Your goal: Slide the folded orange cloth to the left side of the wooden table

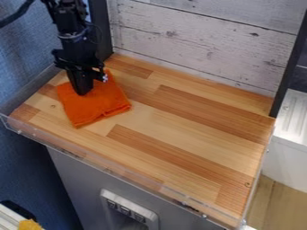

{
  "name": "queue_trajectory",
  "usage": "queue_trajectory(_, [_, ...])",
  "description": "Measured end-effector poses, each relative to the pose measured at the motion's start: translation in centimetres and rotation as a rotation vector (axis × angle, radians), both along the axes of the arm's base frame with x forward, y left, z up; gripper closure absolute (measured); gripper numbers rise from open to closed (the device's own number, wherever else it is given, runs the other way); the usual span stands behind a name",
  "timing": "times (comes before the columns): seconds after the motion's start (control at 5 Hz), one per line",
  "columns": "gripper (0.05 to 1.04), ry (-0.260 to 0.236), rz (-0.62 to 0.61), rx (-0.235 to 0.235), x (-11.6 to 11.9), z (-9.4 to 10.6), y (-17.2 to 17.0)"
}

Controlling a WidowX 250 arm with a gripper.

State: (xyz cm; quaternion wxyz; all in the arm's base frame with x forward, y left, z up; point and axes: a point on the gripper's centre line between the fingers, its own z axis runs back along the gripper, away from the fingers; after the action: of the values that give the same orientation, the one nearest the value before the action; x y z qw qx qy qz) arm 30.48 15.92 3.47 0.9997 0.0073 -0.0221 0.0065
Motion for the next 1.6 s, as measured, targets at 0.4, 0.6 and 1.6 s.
queue_trajectory(0.4, [0.997,-0.006,0.028,-0.014,0.7,1.4,0.5])
queue_trajectory(0.6, [0.844,0.001,0.038,-0.019,1.4,2.8,0.7])
queue_trajectory(1.6, [0.092,0.063,0.012,-0.001,0.1,7.2,-6.5])
